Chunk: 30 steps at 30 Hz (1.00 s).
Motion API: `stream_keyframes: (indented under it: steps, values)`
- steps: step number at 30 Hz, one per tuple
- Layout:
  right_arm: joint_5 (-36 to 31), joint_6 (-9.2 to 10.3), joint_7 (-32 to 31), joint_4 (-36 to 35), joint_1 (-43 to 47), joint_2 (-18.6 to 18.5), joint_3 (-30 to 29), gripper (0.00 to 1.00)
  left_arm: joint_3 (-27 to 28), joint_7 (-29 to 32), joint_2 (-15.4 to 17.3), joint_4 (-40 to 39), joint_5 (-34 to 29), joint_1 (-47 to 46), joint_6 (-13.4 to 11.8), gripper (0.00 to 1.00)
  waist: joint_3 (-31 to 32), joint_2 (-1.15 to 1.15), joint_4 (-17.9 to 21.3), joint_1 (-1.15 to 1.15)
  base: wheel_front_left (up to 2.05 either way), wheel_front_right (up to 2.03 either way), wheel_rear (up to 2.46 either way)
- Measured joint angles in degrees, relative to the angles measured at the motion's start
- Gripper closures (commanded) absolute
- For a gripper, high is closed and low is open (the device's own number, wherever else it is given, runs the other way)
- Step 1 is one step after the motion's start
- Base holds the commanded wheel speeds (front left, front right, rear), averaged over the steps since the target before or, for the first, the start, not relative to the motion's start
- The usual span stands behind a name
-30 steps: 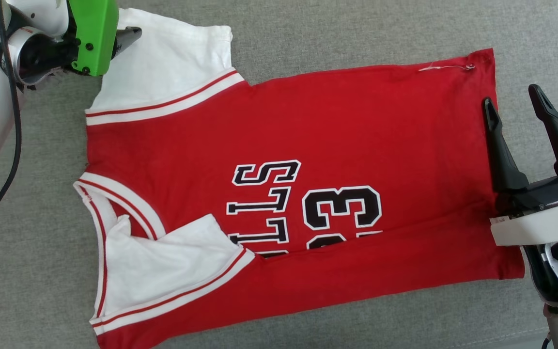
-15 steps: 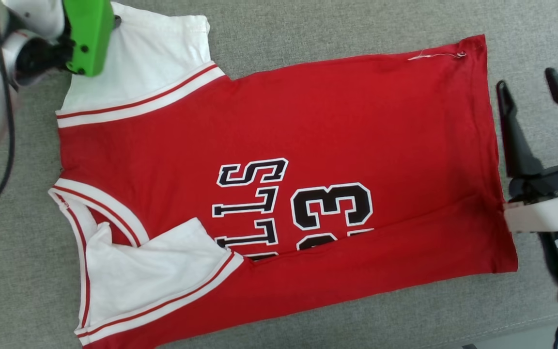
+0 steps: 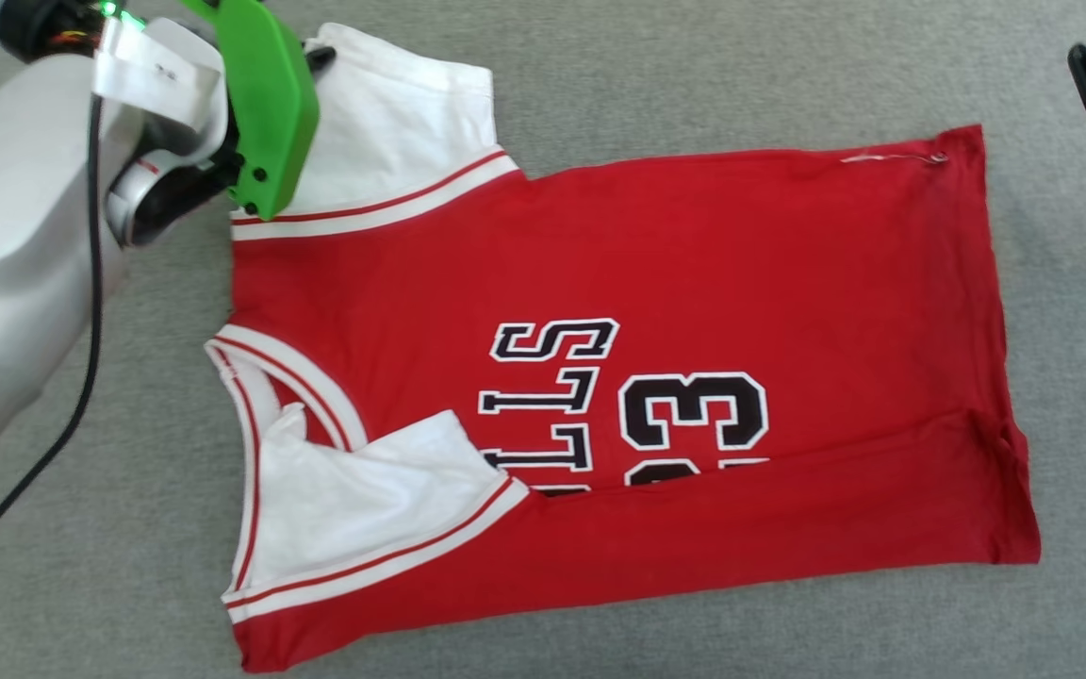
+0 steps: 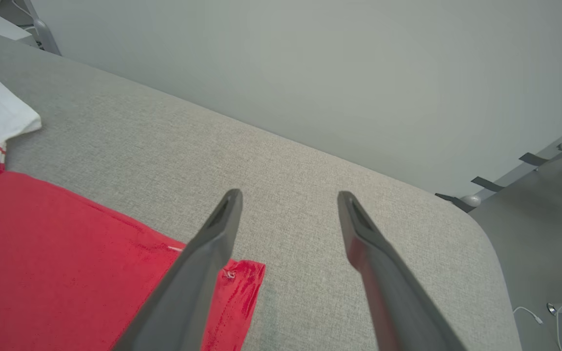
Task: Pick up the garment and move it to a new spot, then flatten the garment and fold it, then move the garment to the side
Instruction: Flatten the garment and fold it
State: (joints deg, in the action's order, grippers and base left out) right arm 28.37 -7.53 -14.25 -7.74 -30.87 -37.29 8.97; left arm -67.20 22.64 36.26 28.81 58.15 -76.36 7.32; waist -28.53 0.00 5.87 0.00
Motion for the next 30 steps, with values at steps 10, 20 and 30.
stream_keyframes:
  steps: [10, 20, 30]
  values:
    - [14.2, 0.00, -29.4, 12.3, -9.8, -9.2, 13.2, 0.00, -1.0, -4.5, -1.6, -4.6, -2.8, 0.2, 0.0, 1.00, 1.2, 0.00, -5.3, 0.00, 0.00, 0.00, 0.00]
    - [12.7, 0.02, -30.8, 24.0, -13.7, -5.5, 21.0, 0.00, -1.0, -6.2, -2.6, -6.2, -3.7, -0.7, 0.0, 1.00, -1.8, 0.00, -7.7, -0.01, 0.00, 0.00, 0.00]
    - [15.4, -0.01, -23.1, 28.9, -15.2, -5.1, 24.5, 1.00, -1.0, -8.1, -1.9, -5.5, -3.7, -0.6, 0.0, 1.00, -1.6, 0.00, -7.9, -0.01, 0.00, 0.00, 0.00]
